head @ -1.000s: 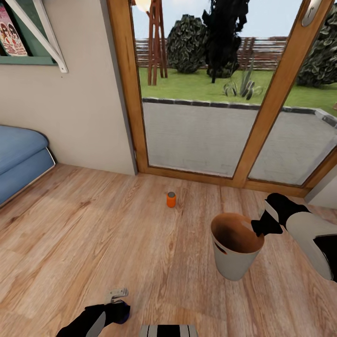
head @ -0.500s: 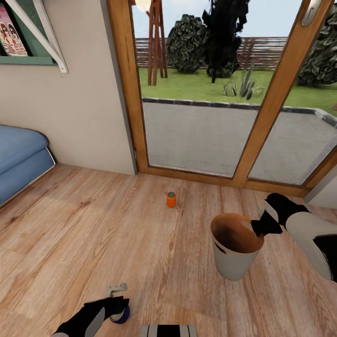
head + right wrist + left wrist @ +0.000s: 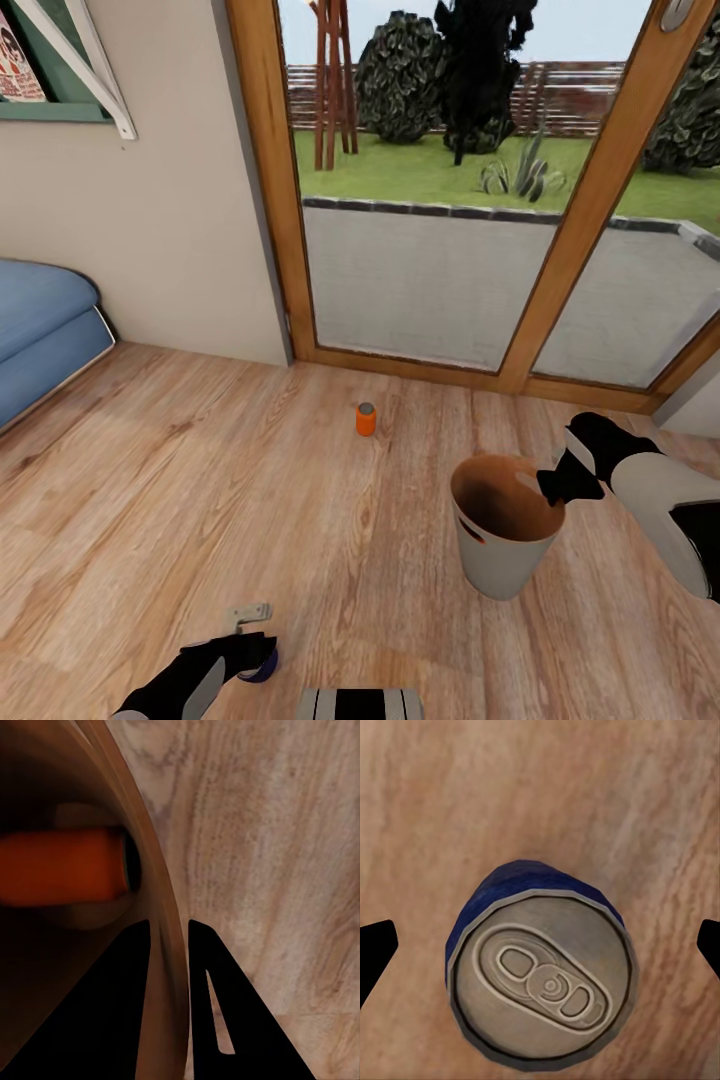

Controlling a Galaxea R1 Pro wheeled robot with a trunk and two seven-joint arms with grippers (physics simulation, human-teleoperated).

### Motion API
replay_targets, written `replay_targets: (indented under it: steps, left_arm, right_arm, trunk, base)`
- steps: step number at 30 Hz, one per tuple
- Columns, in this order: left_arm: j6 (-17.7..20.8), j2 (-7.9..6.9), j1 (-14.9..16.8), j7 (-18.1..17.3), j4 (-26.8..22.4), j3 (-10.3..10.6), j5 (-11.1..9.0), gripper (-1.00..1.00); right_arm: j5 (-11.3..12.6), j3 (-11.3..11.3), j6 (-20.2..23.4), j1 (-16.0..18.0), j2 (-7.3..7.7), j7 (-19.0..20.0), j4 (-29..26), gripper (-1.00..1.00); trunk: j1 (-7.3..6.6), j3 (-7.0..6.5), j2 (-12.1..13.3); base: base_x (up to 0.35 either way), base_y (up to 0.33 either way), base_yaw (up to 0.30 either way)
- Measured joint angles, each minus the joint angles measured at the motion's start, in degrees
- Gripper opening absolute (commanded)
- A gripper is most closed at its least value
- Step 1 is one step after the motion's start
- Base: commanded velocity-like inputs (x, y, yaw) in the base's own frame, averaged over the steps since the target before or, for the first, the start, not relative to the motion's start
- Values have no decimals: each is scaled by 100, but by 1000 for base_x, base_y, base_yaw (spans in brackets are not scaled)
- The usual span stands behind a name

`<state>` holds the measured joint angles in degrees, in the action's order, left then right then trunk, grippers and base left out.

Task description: Put the three can of soda from the living room inside the tash can in the kitchen.

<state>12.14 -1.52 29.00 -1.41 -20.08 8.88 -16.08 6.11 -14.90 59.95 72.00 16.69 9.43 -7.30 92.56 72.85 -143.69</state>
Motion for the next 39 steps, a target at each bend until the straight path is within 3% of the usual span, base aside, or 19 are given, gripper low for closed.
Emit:
replay_targets:
  steps: [5,18,22,30,31,39]
  left_arm:
    - [-1,2,0,-2,-4,0,0,100]
    - [-1,-5,0,-9,-4,0,0,100]
    - [5,-6,0,-9,-4,0,0,100]
    - [8,7,0,-9,-4,3,0,100]
    - [8,8,0,-9,-4,4,0,-100]
    - [-65,16,1,-42,-6,11,-13,-100]
  right_arm:
    - [36,19,2,-1,1,6,0,-100]
    - [18,8,1,0,1,3,0,-100]
    - [11,2,1,-3,1,2,0,-100]
    - [24,11,1,3,1,4,-1,-100]
    - [26,11,1,1,1,5,-1,-100]
    - [13,-5,1,-2,1,2,0,-100]
  trunk:
    - [11,88,-5]
    - [10,89,-5]
    - [21,177,-10]
    - [21,177,-11]
    - [21,177,-11]
    - [20,177,-11]
  base:
    - [0,0,0]
    - [0,0,0]
    - [0,0,0]
    - [0,0,0]
    - [0,0,0]
    - [0,0,0]
